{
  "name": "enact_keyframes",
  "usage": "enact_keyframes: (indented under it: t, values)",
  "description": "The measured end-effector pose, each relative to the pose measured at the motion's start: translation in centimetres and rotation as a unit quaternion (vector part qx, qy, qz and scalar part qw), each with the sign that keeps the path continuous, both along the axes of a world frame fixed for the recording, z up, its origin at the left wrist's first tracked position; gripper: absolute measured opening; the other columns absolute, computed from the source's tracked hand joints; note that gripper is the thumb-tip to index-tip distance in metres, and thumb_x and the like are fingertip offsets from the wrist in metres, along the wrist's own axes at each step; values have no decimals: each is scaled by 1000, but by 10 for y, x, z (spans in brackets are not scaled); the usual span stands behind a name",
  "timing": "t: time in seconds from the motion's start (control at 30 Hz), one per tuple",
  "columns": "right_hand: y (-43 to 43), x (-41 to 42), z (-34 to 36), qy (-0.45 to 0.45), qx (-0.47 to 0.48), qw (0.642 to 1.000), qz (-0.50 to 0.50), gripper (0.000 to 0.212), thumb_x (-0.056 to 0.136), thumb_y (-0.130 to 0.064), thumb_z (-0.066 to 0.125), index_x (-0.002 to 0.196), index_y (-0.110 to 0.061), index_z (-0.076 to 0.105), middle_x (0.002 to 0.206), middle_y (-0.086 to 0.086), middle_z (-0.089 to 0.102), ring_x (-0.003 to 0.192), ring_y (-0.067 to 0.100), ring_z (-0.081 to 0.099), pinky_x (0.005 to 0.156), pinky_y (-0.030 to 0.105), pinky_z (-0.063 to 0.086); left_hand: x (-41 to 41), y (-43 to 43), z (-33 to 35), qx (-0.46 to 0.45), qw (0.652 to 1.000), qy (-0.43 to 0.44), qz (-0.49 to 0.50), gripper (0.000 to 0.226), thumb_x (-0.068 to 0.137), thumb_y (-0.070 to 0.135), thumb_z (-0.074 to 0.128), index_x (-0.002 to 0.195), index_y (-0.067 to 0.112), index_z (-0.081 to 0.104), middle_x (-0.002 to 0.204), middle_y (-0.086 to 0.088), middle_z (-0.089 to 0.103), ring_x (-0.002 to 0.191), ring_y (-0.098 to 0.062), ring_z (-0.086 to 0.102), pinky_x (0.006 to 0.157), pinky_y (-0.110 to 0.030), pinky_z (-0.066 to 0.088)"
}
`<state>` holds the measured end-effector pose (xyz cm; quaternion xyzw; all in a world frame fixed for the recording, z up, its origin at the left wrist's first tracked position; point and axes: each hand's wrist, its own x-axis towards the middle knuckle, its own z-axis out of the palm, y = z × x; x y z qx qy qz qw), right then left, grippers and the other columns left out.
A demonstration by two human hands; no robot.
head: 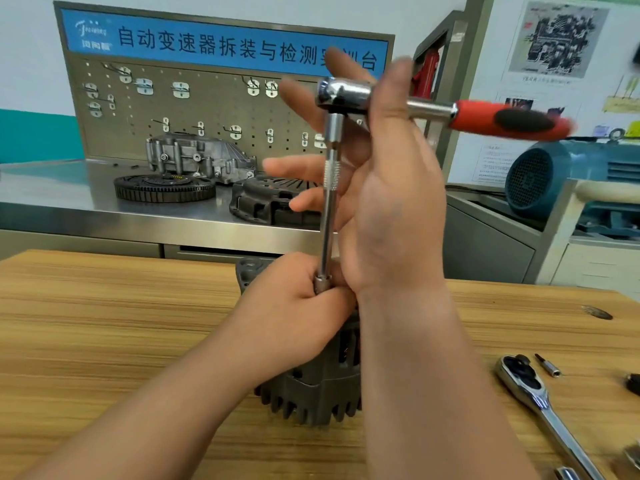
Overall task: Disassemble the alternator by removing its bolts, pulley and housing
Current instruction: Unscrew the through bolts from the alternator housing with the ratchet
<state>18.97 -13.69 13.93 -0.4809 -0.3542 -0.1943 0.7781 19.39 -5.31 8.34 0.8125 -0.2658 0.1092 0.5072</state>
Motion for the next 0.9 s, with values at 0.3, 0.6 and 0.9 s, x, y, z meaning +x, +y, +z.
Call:
enact_keyframes:
  t: [0.3, 0.6, 0.9]
  values:
    - [5, -5, 2, -81, -10, 995, -61, 33, 102, -16, 41, 130, -7, 56, 131, 8, 59, 70, 24, 71, 48, 21, 49, 0, -1, -2, 8, 1000, 8, 15, 35, 81, 15, 51, 47, 14, 45, 36, 9, 29, 33, -7, 24, 36, -15, 22]
    - [-3, 4, -1, 38, -11, 996, 79, 61, 103, -49, 13, 137, -9, 46, 111, 10, 68, 57, 19, 67, 45, 20, 49, 1, 0, -2, 19, 999, -20, 17, 26, 66, 24, 47, 56, 1, 40, 43, -2, 32, 39, -13, 28, 43, -26, 24]
    - [8, -2, 0, -165, -24, 975, -144, 22, 95, -4, 51, 114, -4, 63, 98, 24, 67, 69, 46, 62, 47, 26, 48, 0, -1, -3, 13, 998, -42, 47, 17, 79, 5, 47, 62, 7, 51, 51, -17, 38, 43, -13, 32, 40, -18, 27]
